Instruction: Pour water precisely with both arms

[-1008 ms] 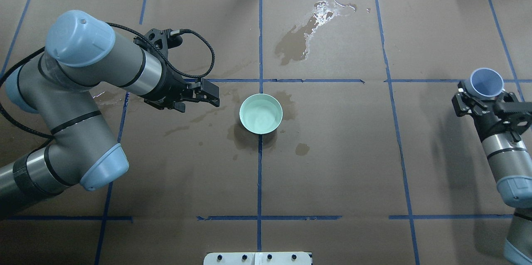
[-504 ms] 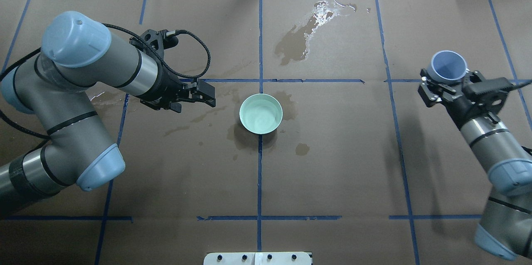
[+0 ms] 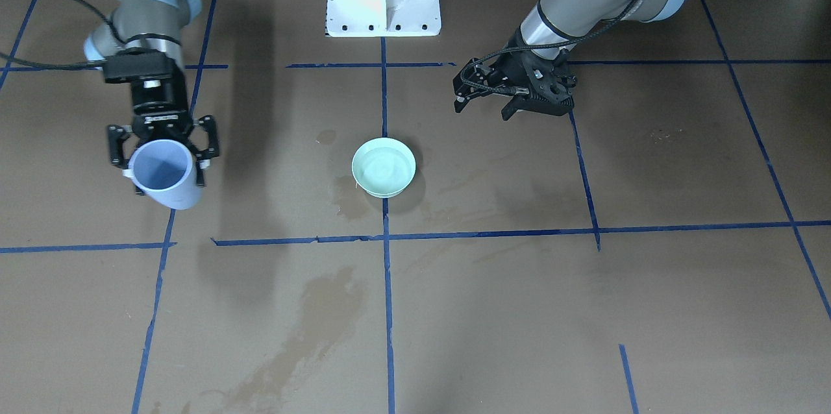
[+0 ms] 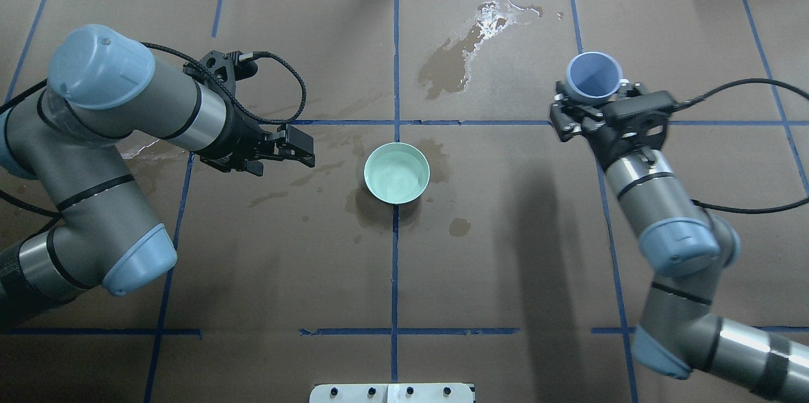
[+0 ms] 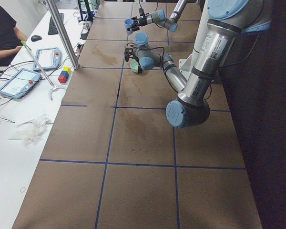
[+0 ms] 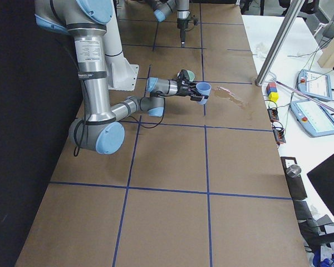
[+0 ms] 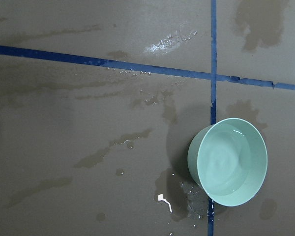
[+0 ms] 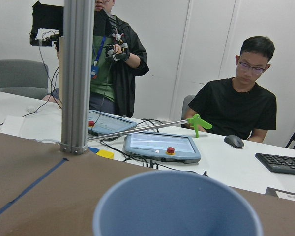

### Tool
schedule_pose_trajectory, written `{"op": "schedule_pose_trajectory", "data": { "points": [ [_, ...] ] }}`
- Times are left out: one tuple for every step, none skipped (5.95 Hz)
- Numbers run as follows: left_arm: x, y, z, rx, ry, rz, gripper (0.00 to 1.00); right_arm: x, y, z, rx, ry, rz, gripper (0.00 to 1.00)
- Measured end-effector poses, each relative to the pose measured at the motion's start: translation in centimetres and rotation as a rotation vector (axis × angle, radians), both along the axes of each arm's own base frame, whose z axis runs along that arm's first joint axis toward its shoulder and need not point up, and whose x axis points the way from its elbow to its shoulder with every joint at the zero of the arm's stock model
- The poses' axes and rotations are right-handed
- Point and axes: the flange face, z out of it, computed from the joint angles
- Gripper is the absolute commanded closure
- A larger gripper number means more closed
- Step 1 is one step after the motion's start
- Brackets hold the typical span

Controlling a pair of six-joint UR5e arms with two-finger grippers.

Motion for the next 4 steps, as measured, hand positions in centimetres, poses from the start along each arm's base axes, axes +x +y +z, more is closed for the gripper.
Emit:
{"op": "schedule_pose_trajectory", "data": {
  "points": [
    [-0.1,-0.1,0.1,-0.001,-0.001,-0.002,0.00,-3.0,0.8,-2.6,0.000,0.016,-0.022,0.87],
    [-0.2,-0.1,0.1,0.000,-0.001,-0.005,0.00,-4.8,1.9,-3.5,0.017,0.090,-0.038,0.87],
    [-0.3,-0.2,0.2,-0.001,-0.001,-0.006,0.00,-6.5,3.1,-4.0,0.055,0.206,-0.067,0.93],
    [-0.3,-0.2,0.2,0.000,-0.001,-0.006,0.00,-8.0,3.9,-4.8,0.083,0.295,-0.087,0.92]
  ]
}}
